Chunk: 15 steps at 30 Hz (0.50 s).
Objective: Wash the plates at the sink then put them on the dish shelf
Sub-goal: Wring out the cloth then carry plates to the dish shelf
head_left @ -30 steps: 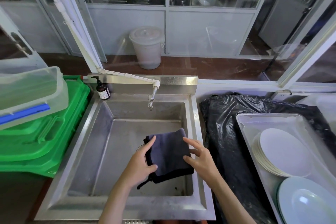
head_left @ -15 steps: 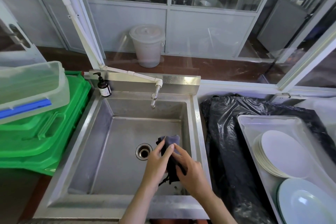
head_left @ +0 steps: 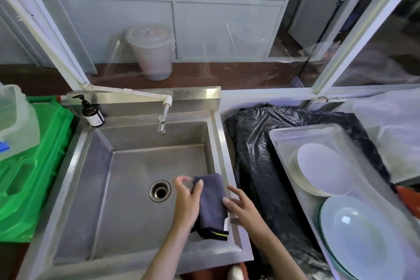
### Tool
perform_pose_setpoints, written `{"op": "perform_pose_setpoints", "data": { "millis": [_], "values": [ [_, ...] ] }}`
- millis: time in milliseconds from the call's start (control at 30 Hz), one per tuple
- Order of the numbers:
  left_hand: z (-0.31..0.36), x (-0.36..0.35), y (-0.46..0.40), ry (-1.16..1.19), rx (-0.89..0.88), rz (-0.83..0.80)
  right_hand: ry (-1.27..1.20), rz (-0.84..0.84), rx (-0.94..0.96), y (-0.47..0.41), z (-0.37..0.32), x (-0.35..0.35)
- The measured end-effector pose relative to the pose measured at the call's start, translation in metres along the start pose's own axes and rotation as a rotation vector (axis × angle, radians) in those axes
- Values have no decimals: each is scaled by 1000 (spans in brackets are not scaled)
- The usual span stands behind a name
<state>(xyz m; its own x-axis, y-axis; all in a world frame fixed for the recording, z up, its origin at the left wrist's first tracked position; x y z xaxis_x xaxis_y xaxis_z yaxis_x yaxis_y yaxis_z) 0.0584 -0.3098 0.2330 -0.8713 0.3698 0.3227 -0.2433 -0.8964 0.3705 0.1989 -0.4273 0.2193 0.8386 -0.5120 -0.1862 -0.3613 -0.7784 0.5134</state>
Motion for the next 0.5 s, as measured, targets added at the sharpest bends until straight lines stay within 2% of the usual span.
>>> {"op": "perform_pose_setpoints", "data": {
  "millis": [67, 167, 267, 367, 500],
  "values": [
    [-3, -11, -2, -57, -48, -22, -33, -30, -43, 2, 1, 7],
    [-8, -23, -4, -110, -106, -66, 27, -2, 9, -4, 5, 22],
    [-18, -29, -7, -78, -64, -245, 77, 53, 58, -11, 7, 38],
    [-31, -35, -7, -151, -42, -431, 213, 55, 121, -14, 16, 55],
    [-51, -43, -6, -229, 6, -546, 363, -11, 129, -24, 32, 73]
  ]
}}
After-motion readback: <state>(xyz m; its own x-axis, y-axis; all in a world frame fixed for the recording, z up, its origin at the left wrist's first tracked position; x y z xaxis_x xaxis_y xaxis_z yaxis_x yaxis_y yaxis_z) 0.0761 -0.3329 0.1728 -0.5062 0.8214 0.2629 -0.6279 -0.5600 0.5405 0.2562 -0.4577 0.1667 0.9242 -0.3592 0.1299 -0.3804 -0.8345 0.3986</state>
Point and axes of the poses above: each hand's wrist, its own y-axis away from the middle knuckle, its own x-axis out of the back of the hand, z = x × y, the point moved 1 cm from there along -y, towards the middle knuckle, and after that the axes turned 11 degrees about -y, right-handed, at the moved point
